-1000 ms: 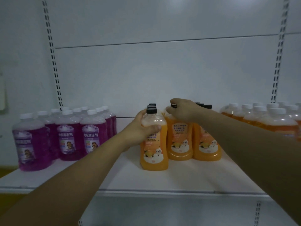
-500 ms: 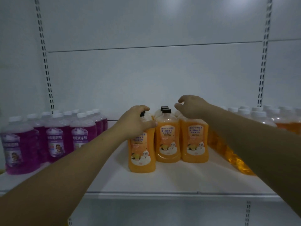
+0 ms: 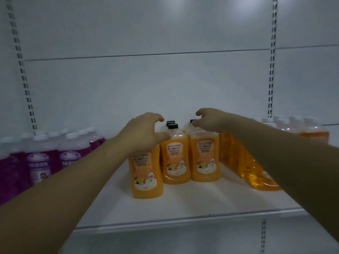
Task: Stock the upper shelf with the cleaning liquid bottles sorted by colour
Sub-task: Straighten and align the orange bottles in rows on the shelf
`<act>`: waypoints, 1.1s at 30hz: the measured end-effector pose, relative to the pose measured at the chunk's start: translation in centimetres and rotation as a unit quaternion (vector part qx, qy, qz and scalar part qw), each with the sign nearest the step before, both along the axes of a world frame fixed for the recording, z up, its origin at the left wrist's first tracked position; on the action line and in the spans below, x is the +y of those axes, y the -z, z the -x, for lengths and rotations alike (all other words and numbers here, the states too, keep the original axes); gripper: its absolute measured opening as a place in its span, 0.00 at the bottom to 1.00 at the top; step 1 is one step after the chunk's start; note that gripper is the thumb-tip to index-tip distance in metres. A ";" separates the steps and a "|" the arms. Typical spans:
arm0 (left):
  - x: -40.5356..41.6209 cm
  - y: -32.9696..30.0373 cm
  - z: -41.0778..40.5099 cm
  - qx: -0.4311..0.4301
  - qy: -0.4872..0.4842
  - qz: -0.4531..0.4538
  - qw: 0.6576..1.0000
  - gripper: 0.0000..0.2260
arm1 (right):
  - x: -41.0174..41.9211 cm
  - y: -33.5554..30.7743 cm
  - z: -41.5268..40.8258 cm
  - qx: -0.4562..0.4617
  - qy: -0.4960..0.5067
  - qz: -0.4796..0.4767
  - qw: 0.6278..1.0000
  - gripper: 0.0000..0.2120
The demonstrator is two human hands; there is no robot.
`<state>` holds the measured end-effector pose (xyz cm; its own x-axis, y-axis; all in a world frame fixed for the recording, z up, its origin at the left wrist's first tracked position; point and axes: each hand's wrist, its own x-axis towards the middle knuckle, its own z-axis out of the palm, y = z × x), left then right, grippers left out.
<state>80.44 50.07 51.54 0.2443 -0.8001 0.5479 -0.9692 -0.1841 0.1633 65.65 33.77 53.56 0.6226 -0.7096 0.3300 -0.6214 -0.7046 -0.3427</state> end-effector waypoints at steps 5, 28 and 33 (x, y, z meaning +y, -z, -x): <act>-1.7 -0.4 3.7 -0.058 -0.005 -0.027 0.998 0.30 | -0.8 -0.7 1.3 0.095 -0.028 -0.013 0.995 0.36; -2.7 1.9 3.6 -0.186 -0.212 -0.003 0.959 0.36 | -2.5 2.4 2.7 0.045 -0.110 -0.040 0.992 0.45; 0.3 4.9 1.3 0.147 -0.194 0.115 0.963 0.47 | -1.4 4.2 1.7 -0.027 -0.075 -0.067 0.995 0.54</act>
<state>79.13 50.33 46.68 0.6725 -0.4831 0.5606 -0.7400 -0.4499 0.5000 63.95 32.40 49.34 0.7082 -0.6502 0.2751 -0.4907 -0.7335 -0.4702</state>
